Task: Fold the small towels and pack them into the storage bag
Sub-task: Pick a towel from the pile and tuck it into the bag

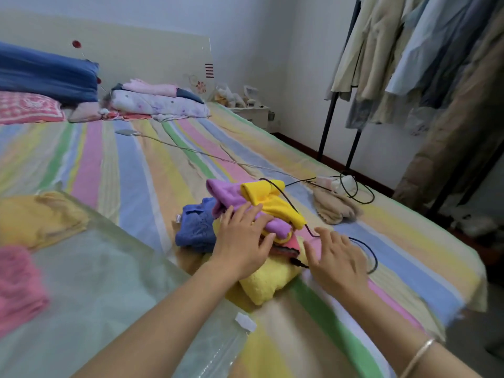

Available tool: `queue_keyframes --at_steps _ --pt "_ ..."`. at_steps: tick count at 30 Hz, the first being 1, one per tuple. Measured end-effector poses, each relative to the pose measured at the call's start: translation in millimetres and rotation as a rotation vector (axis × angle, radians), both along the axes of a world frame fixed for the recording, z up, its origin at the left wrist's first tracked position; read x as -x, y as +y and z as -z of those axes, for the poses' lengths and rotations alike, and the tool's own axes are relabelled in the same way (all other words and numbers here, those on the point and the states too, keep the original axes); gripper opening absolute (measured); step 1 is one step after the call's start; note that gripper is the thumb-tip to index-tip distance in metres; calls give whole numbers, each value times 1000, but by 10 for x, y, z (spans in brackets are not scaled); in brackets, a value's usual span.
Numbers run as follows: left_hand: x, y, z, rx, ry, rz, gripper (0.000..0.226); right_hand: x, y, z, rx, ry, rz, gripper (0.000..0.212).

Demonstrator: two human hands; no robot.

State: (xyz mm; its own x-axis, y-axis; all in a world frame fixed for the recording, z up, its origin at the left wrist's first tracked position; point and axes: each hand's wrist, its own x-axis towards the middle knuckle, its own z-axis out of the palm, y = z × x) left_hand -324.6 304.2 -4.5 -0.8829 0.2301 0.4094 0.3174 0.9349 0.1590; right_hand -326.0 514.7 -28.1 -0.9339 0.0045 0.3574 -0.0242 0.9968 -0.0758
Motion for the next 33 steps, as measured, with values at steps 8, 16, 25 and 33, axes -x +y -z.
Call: queue_keyframes --at_steps 8,16,25,33 --pt "73 23 -122 -8 36 -46 45 318 524 79 -36 -93 93 43" --pt "510 -68 -224 -206 -344 -144 31 1142 599 77 -315 -204 10 48" --pt "702 -120 -2 -244 -295 -132 58 1472 994 211 -620 -231 -77 35" --pt "551 -134 -49 -254 -275 -107 52 1086 700 -95 219 188 -230 16"
